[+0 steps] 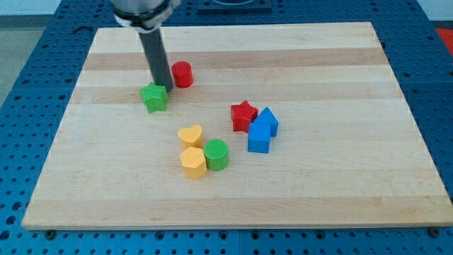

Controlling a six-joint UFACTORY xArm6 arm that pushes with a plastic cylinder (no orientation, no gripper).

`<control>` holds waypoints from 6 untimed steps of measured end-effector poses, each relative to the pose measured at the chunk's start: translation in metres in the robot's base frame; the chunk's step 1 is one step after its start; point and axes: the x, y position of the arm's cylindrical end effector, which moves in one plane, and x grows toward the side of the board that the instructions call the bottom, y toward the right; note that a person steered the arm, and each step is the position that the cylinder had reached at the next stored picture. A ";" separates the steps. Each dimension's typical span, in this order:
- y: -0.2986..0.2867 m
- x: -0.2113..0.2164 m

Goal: Push the green star to the center left of the board

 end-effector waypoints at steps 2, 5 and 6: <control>0.010 0.036; -0.097 0.030; -0.130 0.056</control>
